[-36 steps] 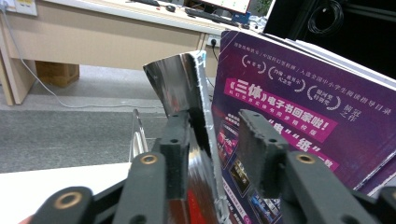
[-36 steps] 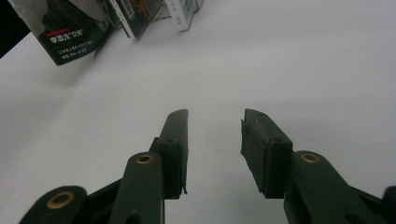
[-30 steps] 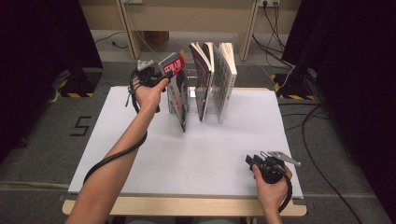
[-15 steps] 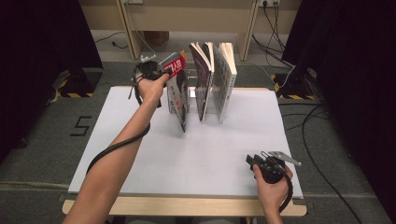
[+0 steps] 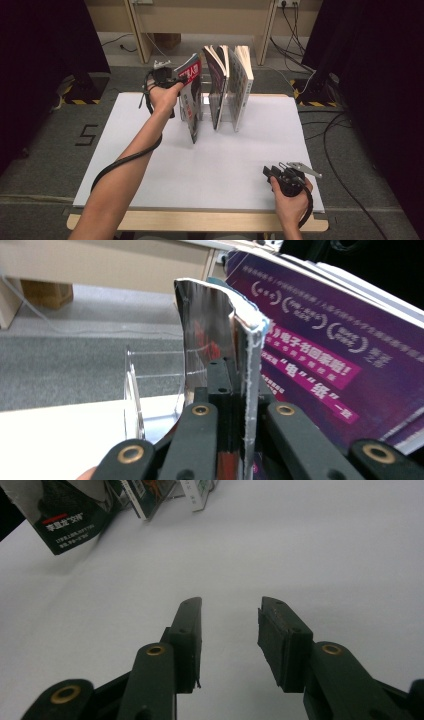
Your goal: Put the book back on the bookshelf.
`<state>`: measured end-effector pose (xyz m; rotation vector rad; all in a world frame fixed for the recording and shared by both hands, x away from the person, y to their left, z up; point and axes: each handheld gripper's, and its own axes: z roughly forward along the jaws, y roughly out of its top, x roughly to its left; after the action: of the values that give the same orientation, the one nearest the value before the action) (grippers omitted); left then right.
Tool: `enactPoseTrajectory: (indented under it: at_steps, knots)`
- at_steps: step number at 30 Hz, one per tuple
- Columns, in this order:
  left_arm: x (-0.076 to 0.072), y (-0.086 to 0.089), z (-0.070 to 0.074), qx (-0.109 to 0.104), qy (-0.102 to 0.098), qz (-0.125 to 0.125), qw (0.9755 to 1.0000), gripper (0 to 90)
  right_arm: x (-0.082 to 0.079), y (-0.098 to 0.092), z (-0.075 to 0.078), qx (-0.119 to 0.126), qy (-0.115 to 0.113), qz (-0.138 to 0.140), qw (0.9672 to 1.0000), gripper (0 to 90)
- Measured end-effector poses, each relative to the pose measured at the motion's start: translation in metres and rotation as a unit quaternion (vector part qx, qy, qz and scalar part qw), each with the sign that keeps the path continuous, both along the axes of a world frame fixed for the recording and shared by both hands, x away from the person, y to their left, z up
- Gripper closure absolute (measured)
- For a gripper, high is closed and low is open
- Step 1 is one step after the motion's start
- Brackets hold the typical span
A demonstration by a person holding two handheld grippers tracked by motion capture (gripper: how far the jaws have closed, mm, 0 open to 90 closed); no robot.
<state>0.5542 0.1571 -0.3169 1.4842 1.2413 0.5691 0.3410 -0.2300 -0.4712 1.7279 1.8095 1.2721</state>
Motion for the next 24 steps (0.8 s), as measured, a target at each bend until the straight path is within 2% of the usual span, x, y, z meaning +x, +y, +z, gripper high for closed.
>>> enactPoseTrajectory:
  at_steps: [5,7,11,13,16,19,21,24]
  knots:
    - [-0.005,0.001,0.014,0.027,-0.043,0.002,0.9987,86.5,0.001,0.0,-0.001,-0.002,-0.001,0.001,1.0,61.8]
    - [-0.005,0.001,0.018,0.043,-0.069,0.013,0.9966,86.5,0.001,0.0,-0.001,-0.003,-0.001,-0.001,1.0,61.8]
    - [0.0,-0.002,0.02,0.057,-0.111,0.028,0.9918,86.5,0.0,0.0,0.0,-0.002,0.001,-0.003,1.0,62.0]
    - [0.003,-0.004,0.018,0.049,-0.122,0.034,0.9907,86.5,0.0,-0.002,0.0,-0.009,-0.005,-0.002,0.9999,62.0]
    - [0.007,-0.007,0.013,0.054,-0.139,0.031,0.9884,86.5,0.0,-0.003,0.0,-0.003,-0.003,-0.004,1.0,62.1]
    - [0.008,-0.006,-0.001,0.058,-0.155,0.028,0.9858,86.3,0.0,-0.004,0.0,-0.007,-0.004,-0.001,1.0,62.2]
    - [0.006,-0.003,-0.008,0.053,-0.155,0.028,0.9861,86.2,0.0,-0.004,0.0,-0.008,-0.003,-0.002,1.0,62.2]
    - [0.001,-0.001,-0.017,0.062,-0.154,0.028,0.9858,86.1,0.001,-0.003,-0.001,-0.009,-0.006,-0.001,0.9999,62.2]
